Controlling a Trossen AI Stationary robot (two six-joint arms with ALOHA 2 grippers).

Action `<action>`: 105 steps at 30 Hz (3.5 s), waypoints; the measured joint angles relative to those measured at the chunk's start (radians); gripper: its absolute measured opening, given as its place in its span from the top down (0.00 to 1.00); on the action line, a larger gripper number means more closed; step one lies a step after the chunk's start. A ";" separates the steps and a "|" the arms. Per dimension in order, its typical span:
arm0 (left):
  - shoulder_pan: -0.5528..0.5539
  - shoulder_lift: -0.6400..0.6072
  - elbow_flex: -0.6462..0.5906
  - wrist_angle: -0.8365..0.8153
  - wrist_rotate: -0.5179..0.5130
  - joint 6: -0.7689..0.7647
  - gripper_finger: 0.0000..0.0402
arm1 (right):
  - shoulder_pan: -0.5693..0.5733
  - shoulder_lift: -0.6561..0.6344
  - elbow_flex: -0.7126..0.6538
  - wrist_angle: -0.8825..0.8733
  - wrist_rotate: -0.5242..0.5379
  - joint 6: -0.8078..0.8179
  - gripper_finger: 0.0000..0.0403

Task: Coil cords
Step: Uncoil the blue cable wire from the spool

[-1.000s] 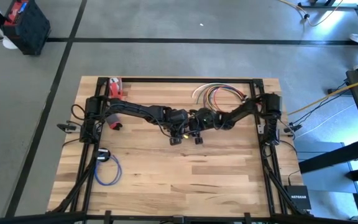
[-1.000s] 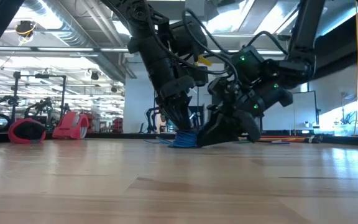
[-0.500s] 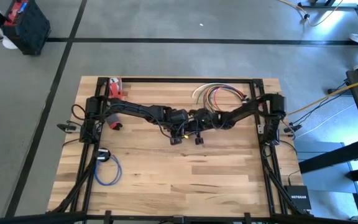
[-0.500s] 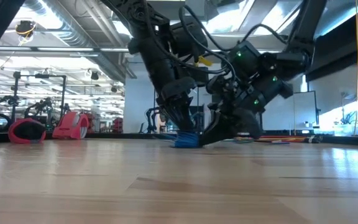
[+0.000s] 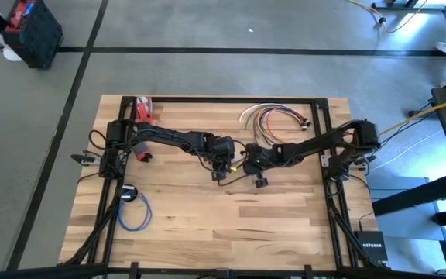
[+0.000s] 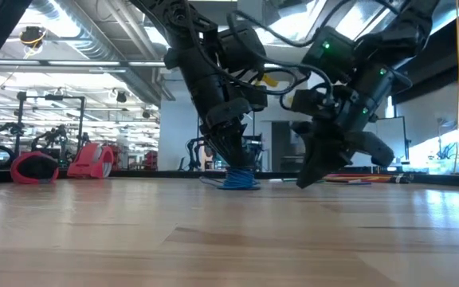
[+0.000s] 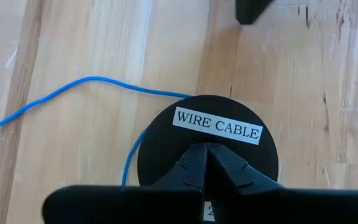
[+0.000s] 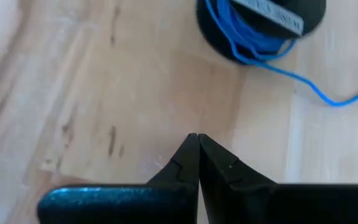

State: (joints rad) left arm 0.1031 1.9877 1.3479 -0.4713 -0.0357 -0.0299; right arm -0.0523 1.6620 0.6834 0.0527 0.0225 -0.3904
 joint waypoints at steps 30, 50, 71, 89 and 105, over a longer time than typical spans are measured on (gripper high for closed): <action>0.000 0.000 -0.002 0.014 0.000 0.002 1.00 | -0.192 0.219 0.016 0.482 -0.199 -0.146 0.53; 0.000 0.000 -0.004 0.012 -0.001 -0.014 1.00 | -0.193 0.225 0.224 -0.176 -0.312 -0.046 0.53; 0.002 0.000 -0.002 0.014 0.001 -0.014 1.00 | -0.189 0.123 0.127 0.019 -0.347 -0.042 0.53; 0.002 0.000 -0.002 0.016 0.000 -0.017 1.00 | -0.189 0.191 0.129 0.044 -0.371 -0.056 0.91; 0.003 0.000 -0.002 0.016 -0.003 -0.053 1.00 | 0.077 0.037 0.116 -0.263 -0.075 0.024 0.98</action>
State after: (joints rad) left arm 0.1062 1.9874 1.3460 -0.4549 -0.0383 -0.0830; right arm 0.0244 1.6995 0.7992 -0.2108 -0.0522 -0.3660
